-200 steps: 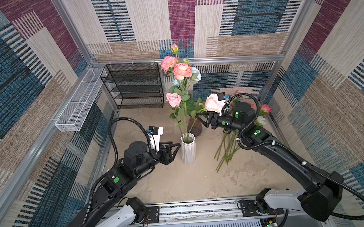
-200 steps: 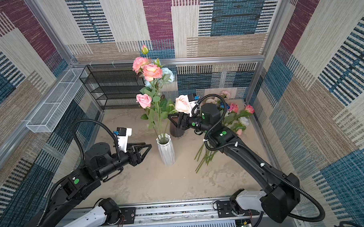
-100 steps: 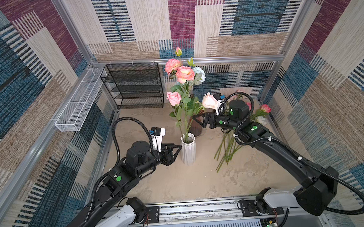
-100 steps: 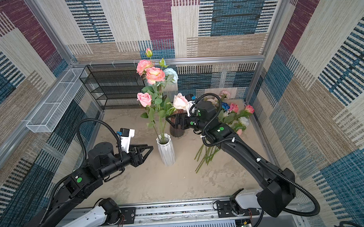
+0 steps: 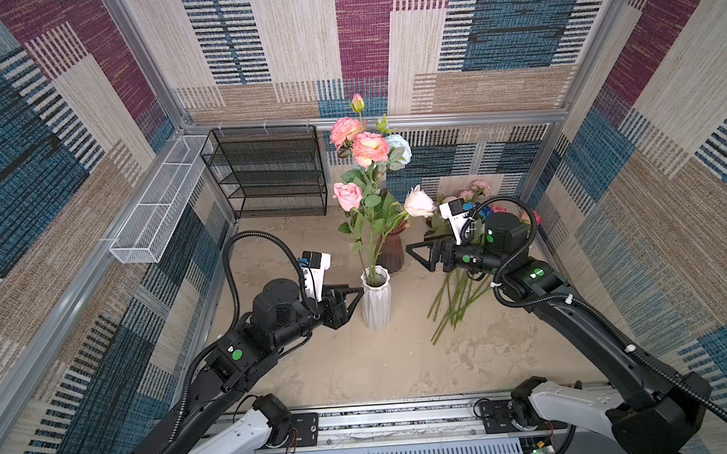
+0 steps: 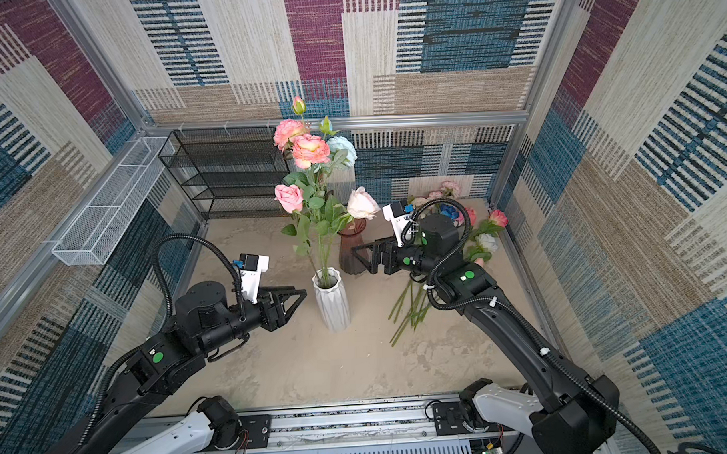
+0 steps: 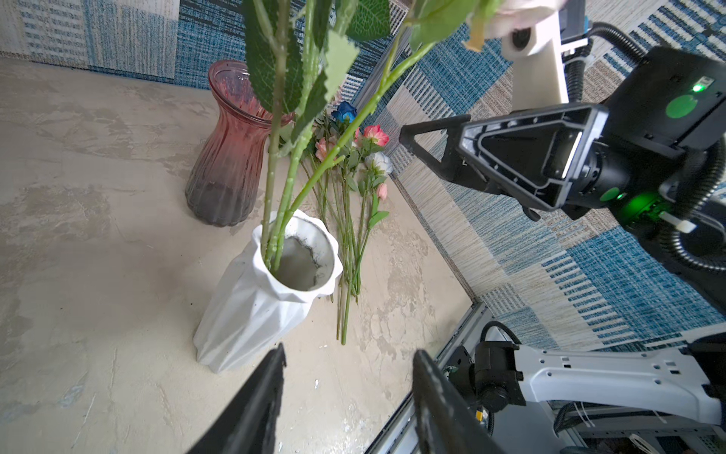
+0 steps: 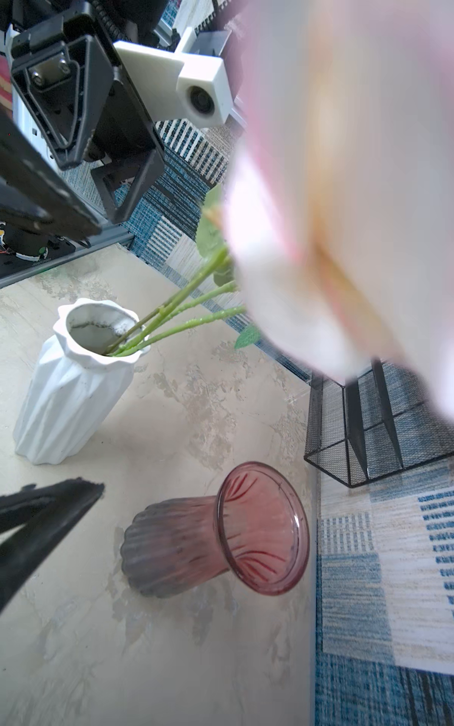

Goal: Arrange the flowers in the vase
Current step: 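Lift the pale pink rose into the white vase and open the right gripper, then reach the right gripper into the pile and grasp a pink rose stem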

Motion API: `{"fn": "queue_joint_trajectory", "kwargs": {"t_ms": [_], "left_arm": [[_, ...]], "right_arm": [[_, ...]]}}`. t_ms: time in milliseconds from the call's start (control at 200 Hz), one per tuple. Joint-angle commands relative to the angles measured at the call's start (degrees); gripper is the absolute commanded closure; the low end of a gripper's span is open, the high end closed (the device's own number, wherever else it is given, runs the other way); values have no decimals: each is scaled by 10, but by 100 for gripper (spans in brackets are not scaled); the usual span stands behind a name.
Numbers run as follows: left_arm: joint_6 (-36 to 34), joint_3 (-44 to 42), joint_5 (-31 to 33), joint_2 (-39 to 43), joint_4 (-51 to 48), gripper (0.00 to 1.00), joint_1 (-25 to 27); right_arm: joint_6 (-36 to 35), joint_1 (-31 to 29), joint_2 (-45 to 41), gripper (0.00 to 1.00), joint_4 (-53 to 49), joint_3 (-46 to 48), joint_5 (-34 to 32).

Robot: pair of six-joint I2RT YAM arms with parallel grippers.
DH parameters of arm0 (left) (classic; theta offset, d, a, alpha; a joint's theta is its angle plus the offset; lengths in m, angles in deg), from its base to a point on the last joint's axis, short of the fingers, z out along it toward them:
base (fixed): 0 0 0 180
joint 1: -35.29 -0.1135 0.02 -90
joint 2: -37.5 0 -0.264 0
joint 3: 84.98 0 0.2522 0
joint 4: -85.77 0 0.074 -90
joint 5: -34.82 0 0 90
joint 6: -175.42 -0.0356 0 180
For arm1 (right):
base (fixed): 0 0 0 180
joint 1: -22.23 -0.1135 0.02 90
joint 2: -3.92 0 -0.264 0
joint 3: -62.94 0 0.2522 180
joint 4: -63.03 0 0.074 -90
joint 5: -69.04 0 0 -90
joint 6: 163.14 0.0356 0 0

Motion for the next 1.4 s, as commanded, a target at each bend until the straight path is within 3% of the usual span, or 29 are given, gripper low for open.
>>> {"fn": "queue_joint_trajectory", "kwargs": {"t_ms": [0,280,381,526,631,741,997,1177,1392], "left_arm": [[24,7,6,4,1,46,0],[10,9,37,45,-19,41,-1],[10,3,47,62,-20,41,0],[8,-14,66,91,-15,41,0],[10,-26,67,106,-15,41,0],[12,-28,71,113,-30,41,0],[13,-33,79,146,-54,41,0],[13,-33,88,157,-70,41,0],[15,-31,93,163,-84,41,-1]], "right_arm": [[-18,7,-16,4,-25,21,-14],[-5,51,-73,11,-25,147,-58],[7,87,-69,20,-5,186,-84],[23,115,-9,37,54,204,-172],[15,120,74,42,78,166,-216],[9,141,172,48,85,107,-222],[-14,158,389,57,29,-54,-276],[-19,161,484,60,-2,-120,-284],[-30,166,547,76,-22,-179,-281]]}}
